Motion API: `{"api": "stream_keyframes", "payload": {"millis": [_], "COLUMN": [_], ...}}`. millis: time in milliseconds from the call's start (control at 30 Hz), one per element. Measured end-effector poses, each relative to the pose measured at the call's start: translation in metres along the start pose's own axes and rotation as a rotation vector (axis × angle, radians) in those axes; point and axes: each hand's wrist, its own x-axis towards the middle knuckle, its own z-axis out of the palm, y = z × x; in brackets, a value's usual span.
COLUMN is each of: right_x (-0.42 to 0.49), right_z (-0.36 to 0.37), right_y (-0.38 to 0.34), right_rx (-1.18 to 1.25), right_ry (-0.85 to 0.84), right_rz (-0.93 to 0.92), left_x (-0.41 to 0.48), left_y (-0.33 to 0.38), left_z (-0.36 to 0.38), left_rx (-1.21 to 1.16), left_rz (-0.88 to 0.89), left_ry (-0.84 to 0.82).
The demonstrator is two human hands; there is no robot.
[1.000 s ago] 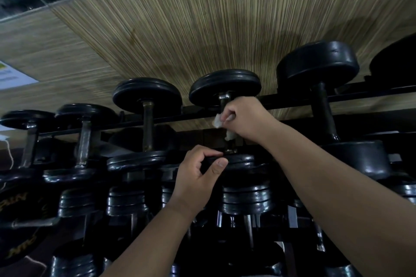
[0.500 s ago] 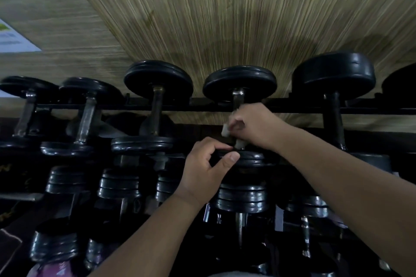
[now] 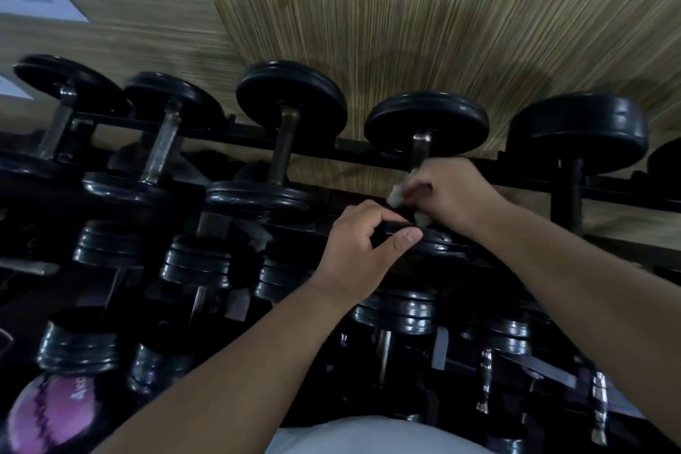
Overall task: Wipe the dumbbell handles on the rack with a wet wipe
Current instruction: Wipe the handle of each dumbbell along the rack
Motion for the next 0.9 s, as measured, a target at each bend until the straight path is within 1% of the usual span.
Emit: {"api": "stream_keyframes", "payload": {"millis": [67,133,233,367,433,567,667,800,900], "right_x": [-0.006,-0.008,-0.016,-0.039,-0.055,-0.095,-0.130,-0.188,-0.231], "right_z": [0.000,-0.003,-0.010,-0.022,-0.033,-0.053,-0.062,-0.059,-0.047], "right_y": [0.003,0.006,0.006,0.001,-0.002,-0.011,-0.017,-0.034,-0.052], "right_rx": [0.025,0.059,0.176,0.289,0.299,0.246,0.222,0.260,0.297], "right_ry": [-0.052,-0.028,0.086,0.193,0.236,0.317,0.381,0.448,0.496], "right_rz": [0.029,0.066,0.157,0.244,0.265,0.266,0.300,0.360,0.444], "left_x": [-0.001,-0.002,-0.001,0.002,0.004,0.003,-0.007,-0.030,-0.057], "left_y": [0.000,0.001,0.005,0.020,0.031,0.056,0.079,0.099,0.104], "left_z": [-0.001,-0.002,-0.006,-0.017,-0.024,-0.040,-0.049,-0.055,-0.055], "left_rx": [0.018,0.021,0.032,0.168,0.252,0.364,0.435,0.483,0.501], "left_rz": [0.007,0.005,-0.034,-0.056,-0.037,0.017,0.075,0.158,0.220], "left_ry": [-0.010,-0.030,-0.068,-0.117,-0.125,-0.121,-0.136,-0.174,-0.217]}}
